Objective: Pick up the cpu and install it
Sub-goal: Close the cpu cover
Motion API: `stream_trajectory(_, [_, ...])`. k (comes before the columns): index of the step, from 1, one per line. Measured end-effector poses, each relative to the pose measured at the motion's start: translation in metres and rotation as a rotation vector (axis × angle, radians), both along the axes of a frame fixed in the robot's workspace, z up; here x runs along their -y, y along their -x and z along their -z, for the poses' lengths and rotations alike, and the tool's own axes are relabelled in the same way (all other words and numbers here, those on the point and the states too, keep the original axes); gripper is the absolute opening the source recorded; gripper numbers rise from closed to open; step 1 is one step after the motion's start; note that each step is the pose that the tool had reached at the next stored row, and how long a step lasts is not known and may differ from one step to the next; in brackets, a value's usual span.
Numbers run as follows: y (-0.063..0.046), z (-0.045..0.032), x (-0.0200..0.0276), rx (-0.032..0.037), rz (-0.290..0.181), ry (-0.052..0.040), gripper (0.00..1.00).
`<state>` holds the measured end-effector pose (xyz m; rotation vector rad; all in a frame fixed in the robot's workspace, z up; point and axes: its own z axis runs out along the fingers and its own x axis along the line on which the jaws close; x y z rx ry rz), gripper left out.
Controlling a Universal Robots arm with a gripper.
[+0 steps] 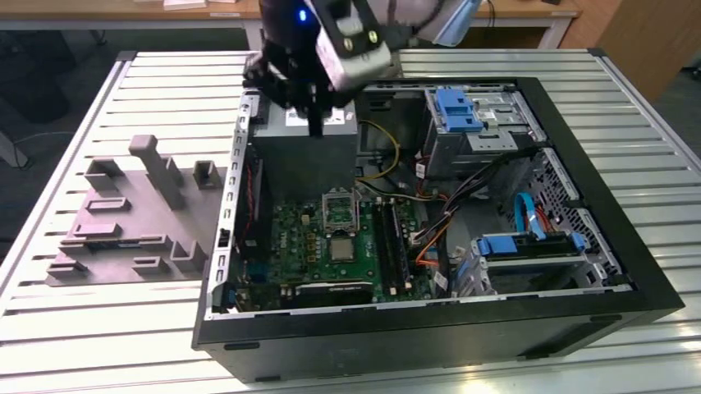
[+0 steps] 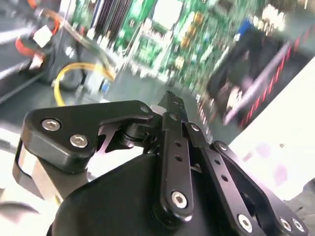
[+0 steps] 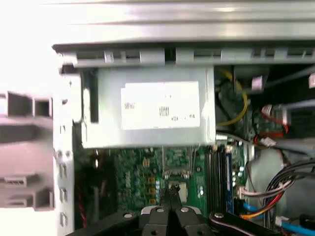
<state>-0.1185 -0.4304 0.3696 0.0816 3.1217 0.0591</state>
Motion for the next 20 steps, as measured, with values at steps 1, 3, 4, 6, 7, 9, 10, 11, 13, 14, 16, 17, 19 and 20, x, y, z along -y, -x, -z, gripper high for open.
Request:
stream_trajectory(1, [0.001, -0.0051, -0.0065, 0.0017, 0.005, -0.0014, 0.11])
stream_trajectory(3, [0.002, -0.0135, -0.0173, 0.0042, 0.013, -0.0031, 0.11])
stream_trajectory(4, [0.003, -0.0169, -0.0219, 0.0053, 0.016, -0.004, 0.11])
stream_trajectory(6, [0.003, -0.0213, -0.0281, 0.0067, 0.021, -0.005, 0.11])
stream_trajectory(7, [0.003, -0.0227, -0.0299, 0.0071, 0.023, -0.0052, 0.11])
stream_trajectory(9, [0.003, -0.0239, -0.0314, 0.0074, 0.024, -0.0054, 0.11])
stream_trajectory(10, [0.003, -0.0238, -0.0314, 0.0075, 0.023, -0.0055, 0.11])
stream_trajectory(11, [0.003, -0.0237, -0.0314, 0.0076, 0.023, -0.0056, 0.11])
stream_trajectory(13, [0.006, -0.0237, -0.0315, 0.0076, 0.024, -0.0056, 0.11])
stream_trajectory(14, [0.006, -0.0237, -0.0315, 0.0076, 0.024, -0.0056, 0.11])
stream_trajectory(16, [0.006, -0.0238, -0.0315, 0.0076, 0.024, -0.0055, 0.11])
stream_trajectory(17, [0.006, -0.0237, -0.0315, 0.0076, 0.024, -0.0056, 0.11])
stream_trajectory(19, [0.006, -0.0237, -0.0315, 0.0076, 0.024, -0.0056, 0.11])
stream_trajectory(20, [0.007, -0.0237, -0.0315, 0.0076, 0.024, -0.0056, 0.11])
